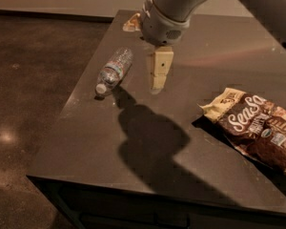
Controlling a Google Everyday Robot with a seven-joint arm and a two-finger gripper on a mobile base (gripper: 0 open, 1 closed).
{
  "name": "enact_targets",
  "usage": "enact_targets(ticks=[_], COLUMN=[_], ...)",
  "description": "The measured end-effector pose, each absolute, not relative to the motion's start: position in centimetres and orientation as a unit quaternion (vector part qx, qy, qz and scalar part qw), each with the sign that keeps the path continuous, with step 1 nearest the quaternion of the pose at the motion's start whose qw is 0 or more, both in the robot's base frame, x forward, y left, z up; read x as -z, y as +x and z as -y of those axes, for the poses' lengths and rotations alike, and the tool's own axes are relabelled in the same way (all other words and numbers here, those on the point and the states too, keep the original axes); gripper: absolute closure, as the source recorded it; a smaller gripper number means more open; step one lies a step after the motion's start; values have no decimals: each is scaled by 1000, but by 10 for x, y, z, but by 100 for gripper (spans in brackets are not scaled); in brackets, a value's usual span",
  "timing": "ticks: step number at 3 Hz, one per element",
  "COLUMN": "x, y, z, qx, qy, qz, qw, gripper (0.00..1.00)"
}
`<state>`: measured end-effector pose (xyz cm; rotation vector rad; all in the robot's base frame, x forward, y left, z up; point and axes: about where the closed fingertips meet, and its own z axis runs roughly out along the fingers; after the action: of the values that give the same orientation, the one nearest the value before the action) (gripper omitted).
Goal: Pick water bottle
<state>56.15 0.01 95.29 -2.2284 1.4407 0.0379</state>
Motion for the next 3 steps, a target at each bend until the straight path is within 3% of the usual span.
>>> enact_targets(ticks=[3], x=[-918], y=[585], z=[-62], qx=[27], qy=[-904], qz=[-390], qw=[170], gripper=[0])
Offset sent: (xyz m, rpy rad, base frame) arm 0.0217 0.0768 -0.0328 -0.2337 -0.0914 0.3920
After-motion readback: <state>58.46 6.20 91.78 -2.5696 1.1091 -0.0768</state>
